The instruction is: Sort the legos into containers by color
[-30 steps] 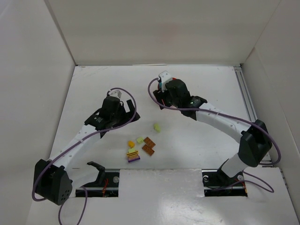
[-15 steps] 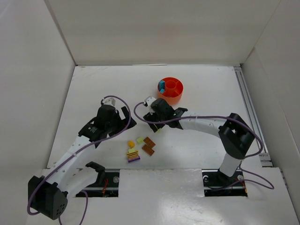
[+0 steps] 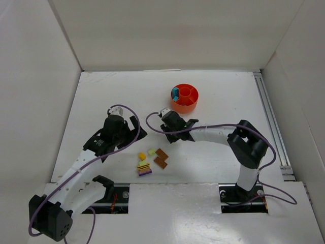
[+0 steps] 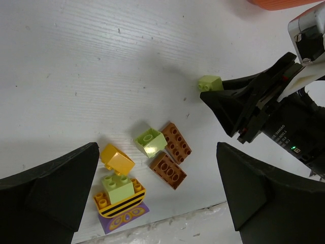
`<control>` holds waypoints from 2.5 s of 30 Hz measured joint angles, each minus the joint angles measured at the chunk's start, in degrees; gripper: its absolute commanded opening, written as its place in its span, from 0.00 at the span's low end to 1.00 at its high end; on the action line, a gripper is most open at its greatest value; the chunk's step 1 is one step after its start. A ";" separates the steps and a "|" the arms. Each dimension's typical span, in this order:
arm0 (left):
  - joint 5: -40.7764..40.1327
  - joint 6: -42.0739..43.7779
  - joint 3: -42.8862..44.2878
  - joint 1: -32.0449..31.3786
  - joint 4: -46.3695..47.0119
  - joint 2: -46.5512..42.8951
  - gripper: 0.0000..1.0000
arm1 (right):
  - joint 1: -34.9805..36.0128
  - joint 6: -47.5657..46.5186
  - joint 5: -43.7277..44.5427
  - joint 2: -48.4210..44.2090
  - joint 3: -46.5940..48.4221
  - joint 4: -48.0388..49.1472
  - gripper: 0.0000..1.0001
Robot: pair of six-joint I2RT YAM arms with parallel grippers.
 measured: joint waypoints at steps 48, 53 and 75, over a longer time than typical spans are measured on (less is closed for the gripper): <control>4.37 11.02 4.24 -5.03 7.78 21.70 0.97 | -30.93 -8.90 -12.90 3.13 22.64 -1.14 0.54; 4.04 11.06 4.26 -6.62 7.80 21.70 0.93 | -30.93 -8.66 -13.49 3.19 22.64 -1.16 0.55; -6.99 10.47 5.70 -16.39 4.07 26.71 0.66 | -31.12 -11.32 -13.40 -17.18 4.79 -3.56 0.55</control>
